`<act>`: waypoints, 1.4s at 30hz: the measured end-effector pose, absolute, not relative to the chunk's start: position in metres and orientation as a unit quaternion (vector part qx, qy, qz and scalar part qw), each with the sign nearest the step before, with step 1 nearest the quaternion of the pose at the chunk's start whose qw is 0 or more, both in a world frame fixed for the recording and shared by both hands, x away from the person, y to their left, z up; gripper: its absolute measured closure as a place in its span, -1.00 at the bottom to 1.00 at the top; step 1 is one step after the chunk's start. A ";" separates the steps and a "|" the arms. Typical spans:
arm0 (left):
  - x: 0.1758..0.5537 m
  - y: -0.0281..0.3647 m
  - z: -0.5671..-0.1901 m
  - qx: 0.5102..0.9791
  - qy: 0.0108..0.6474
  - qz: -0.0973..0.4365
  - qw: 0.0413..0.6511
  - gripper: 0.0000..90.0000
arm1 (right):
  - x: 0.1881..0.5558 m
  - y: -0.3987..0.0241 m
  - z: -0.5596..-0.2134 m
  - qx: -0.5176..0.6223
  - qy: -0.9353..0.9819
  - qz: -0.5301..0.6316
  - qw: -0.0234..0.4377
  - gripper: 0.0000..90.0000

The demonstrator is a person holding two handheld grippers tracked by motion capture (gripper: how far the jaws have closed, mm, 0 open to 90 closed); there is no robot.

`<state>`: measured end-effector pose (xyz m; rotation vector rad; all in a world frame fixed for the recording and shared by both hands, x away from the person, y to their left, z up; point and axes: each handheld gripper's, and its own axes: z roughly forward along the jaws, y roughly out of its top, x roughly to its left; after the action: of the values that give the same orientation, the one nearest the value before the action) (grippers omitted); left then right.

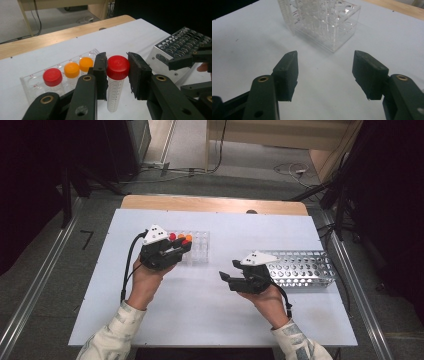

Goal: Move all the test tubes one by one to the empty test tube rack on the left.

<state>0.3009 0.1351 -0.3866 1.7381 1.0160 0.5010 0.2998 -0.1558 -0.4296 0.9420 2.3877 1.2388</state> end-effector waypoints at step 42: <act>0.315 0.187 -0.367 0.689 0.474 0.260 0.483 0.56 | 0.300 -0.166 -0.430 0.340 0.822 0.431 0.149 -0.19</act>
<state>0.3146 0.1867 -0.3668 1.6779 1.1551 0.6346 0.3005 -0.1664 -0.4296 0.9763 2.3644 1.2401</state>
